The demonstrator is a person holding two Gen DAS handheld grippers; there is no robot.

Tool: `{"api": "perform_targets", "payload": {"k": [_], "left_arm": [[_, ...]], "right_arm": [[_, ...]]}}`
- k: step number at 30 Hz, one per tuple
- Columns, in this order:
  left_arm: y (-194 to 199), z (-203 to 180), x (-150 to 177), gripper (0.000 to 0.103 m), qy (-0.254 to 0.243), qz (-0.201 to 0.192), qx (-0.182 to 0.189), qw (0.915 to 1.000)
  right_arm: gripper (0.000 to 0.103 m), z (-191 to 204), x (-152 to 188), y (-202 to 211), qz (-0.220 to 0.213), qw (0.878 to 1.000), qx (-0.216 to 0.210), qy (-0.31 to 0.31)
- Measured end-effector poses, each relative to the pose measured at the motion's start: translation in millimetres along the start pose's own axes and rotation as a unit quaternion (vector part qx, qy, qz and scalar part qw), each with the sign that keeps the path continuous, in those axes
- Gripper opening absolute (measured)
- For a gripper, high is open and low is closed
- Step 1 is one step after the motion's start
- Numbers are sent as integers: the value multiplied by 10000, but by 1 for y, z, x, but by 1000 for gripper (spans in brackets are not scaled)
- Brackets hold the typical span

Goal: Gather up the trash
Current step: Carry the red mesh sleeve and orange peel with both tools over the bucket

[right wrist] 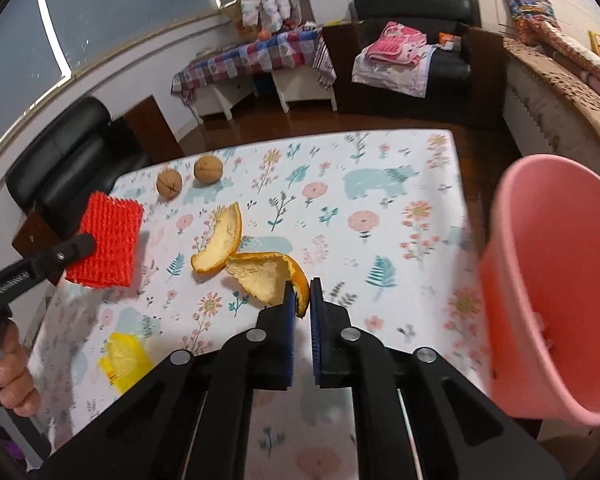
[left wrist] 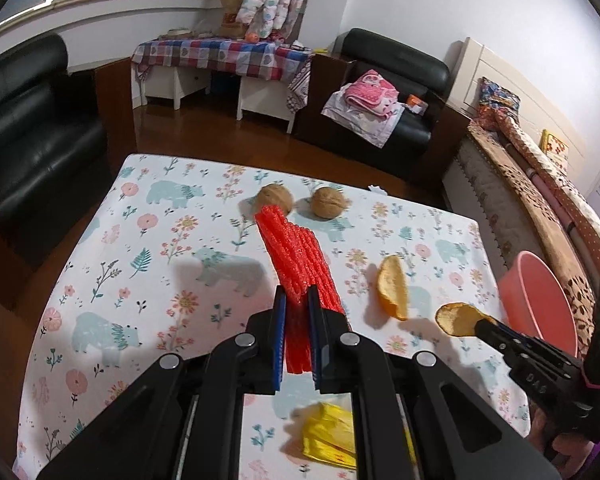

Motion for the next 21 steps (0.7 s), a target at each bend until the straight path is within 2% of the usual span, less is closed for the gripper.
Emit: {"api": "perform_targets", "payload": {"k": [5, 12, 21], "left_arm": [[10, -28, 0, 9, -202, -29, 184, 9996], [20, -83, 3, 9, -637, -101, 472, 9968], [24, -168, 18, 9, -1318, -73, 920, 9870]], "right_arm": [[7, -14, 2, 33, -248, 9995, 75, -185], [7, -49, 2, 72, -479, 9967, 429, -493], [7, -110, 14, 114, -724, 9871, 997, -1026]]}}
Point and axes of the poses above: each gripper's, at about its wrist camera, not at the fingertips, and y roughly against the way its jaws point, z to its left, x to its underside, the point moved 7 cm from there along -y, roughly the way its jaws point, and after that the axes turned 6 degrees about y, right-handed, at the moved point
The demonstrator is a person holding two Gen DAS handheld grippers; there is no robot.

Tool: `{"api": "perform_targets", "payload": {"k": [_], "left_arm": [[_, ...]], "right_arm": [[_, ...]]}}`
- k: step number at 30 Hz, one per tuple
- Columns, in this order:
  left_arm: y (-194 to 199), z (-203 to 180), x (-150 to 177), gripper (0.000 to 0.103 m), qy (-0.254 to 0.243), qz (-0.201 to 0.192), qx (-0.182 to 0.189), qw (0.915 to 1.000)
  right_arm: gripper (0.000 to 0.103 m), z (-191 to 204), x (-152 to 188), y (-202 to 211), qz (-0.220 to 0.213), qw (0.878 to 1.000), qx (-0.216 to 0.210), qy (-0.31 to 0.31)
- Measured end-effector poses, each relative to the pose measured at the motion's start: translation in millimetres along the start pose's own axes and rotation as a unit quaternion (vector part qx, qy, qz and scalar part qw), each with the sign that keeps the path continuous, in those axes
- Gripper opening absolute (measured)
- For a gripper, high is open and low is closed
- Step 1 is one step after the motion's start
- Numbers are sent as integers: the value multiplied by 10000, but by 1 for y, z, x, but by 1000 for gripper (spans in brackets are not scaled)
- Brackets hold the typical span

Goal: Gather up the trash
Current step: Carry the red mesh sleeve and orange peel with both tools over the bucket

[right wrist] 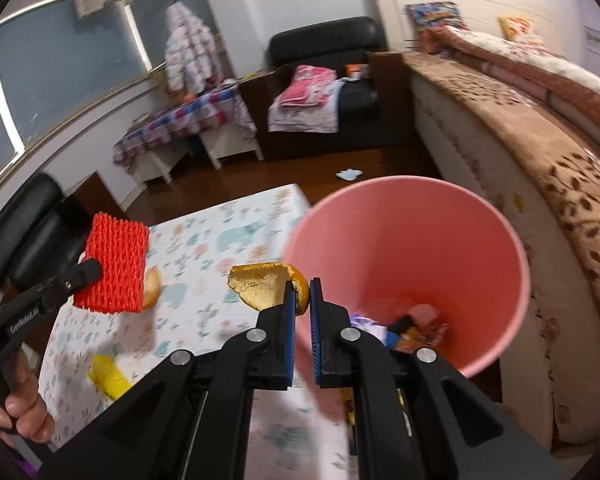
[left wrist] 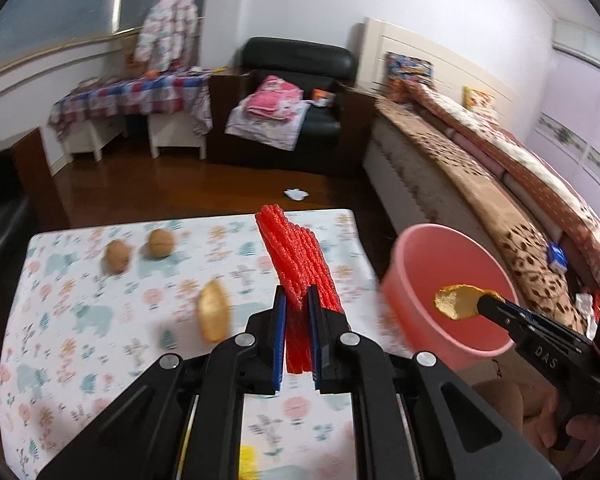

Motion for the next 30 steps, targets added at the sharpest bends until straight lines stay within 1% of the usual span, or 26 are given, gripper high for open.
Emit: {"api": "perform_targets", "payload": {"k": [3, 6, 10, 21, 30], "left_arm": [[-6, -31, 1, 9, -231, 44, 156, 9996], [-12, -52, 2, 9, -425, 92, 244, 9988], [-20, -81, 6, 9, -662, 157, 342, 9971], [-33, -130, 10, 9, -1118, 216, 514, 9922], [-40, -155, 16, 9, -1378, 262, 571, 9885]], "right_arm": [[7, -21, 1, 5, -29, 9998, 132, -172], [7, -43, 3, 9, -50, 9991, 231, -362], [7, -60, 4, 13, -84, 9982, 286, -525], [7, -82, 8, 15, -142, 9968, 496, -619], [7, -97, 15, 16, -95, 9953, 618, -739]]}}
Point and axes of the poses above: each gripper's, at about its wrist camera, not at the fingertips, and y roughly against the way its jaws point, z to its left, x to its underside, the point moved 7 cm from there along -y, roughly the way its jaws point, and after that the axes turned 6 degrees about y, right-handed, at the moved point
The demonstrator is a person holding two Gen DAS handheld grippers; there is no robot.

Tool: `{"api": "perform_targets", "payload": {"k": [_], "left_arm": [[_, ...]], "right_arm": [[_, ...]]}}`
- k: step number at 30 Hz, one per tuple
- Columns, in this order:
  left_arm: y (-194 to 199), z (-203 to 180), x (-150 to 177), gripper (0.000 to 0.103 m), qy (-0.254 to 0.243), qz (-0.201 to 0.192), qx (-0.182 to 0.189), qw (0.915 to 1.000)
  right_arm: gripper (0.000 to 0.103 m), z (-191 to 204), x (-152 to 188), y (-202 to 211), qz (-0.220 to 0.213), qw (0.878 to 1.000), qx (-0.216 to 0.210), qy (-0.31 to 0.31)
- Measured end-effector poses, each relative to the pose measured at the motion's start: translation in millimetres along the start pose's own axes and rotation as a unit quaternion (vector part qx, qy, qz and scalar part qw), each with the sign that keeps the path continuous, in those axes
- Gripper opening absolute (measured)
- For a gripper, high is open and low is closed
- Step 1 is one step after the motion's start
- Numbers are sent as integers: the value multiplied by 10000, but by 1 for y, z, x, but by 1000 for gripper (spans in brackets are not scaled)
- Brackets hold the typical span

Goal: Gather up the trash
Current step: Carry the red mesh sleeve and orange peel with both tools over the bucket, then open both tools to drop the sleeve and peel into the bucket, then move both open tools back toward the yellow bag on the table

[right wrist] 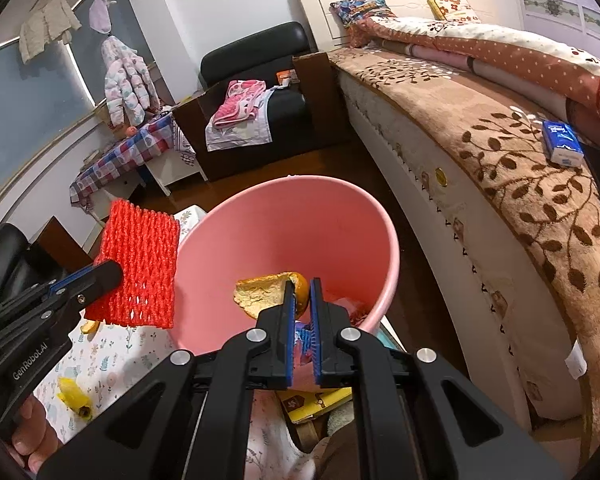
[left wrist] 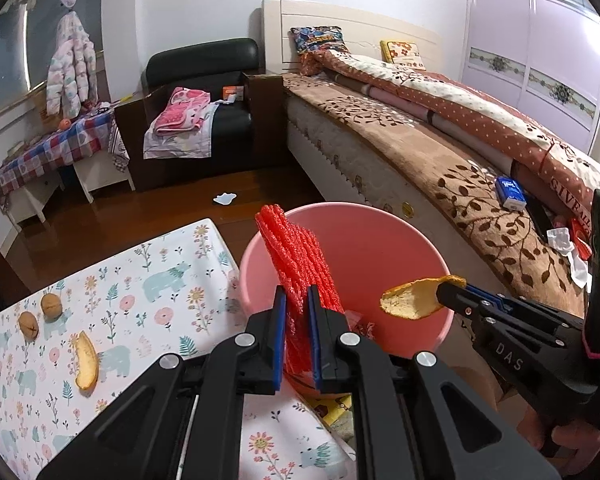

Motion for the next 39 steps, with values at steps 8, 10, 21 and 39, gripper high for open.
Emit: {"api": "perform_targets", "payload": {"k": [8, 10, 21, 39], "left_arm": [[-6, -10, -2, 10, -51, 41, 19, 10000], [-7, -11, -2, 10, -60, 50, 57, 10000], [-4, -20, -3, 30, -102, -67, 315, 9994], [20, 32, 10, 40, 88, -99, -101, 9999]], "right_arm": [[7, -6, 4, -1, 20, 10000, -9, -69], [7, -6, 3, -1, 10, 10000, -11, -82], [8, -5, 2, -1, -15, 9997, -178, -137], [23, 10, 5, 3, -56, 9994, -341, 8]]}}
Point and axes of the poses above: each gripper's, at about its wrist camera, not at the fingertips, and y roughly against the way its jaws point, z to its left, x to its underside, the point moved 7 cm from there along -y, roughly the way its jaws point, and after that the axes turned 6 degrees about y, right-handed, at the moved point
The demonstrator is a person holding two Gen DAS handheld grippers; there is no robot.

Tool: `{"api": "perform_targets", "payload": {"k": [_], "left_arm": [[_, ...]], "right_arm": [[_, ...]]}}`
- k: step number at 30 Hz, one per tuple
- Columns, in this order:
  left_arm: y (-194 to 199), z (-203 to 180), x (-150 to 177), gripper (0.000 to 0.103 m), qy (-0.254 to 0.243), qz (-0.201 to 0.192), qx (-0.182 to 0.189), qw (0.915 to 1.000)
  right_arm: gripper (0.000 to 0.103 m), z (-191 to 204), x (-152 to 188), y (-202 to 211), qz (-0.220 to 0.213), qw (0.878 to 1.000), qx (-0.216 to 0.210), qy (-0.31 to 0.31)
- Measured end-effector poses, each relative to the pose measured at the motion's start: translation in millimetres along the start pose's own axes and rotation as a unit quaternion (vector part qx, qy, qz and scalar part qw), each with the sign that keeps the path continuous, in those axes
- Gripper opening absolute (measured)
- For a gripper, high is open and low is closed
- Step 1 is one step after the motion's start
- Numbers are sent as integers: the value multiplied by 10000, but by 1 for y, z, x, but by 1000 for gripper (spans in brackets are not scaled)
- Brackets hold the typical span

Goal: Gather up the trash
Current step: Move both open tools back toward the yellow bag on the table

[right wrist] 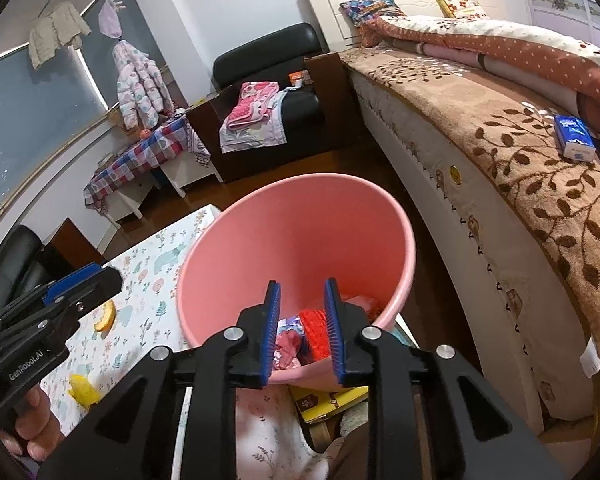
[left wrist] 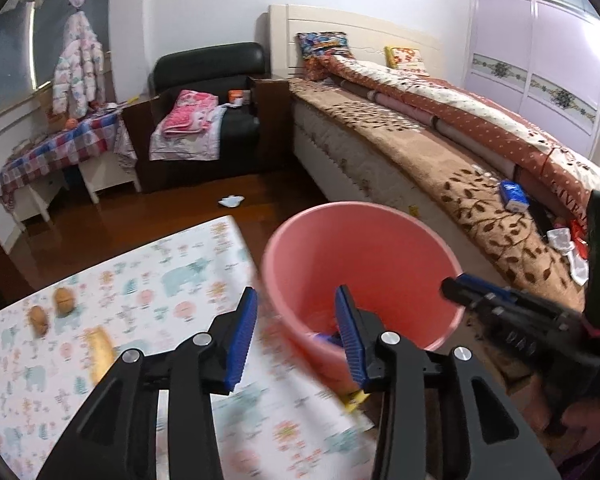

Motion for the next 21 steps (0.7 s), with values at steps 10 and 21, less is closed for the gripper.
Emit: {"api": "perform_targets", "payload": {"k": [10, 21], "left_arm": [[55, 123, 42, 45, 813, 161, -928, 9922], [108, 224, 92, 46, 1914, 83, -1459, 9706]], "right_arm": [[23, 45, 6, 6, 27, 9983, -447, 374], [23, 142, 33, 6, 427, 9765, -1556, 1428]]}}
Point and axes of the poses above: each gripper's, at about its wrist camera, not at the fingertips, and y roughly against the way its jaws point, z to its left, x to its underside, the point moved 7 cm from there along -y, roughly the way its jaws point, and after that the axes turned 6 degrees about y, right-handed, at the moved point
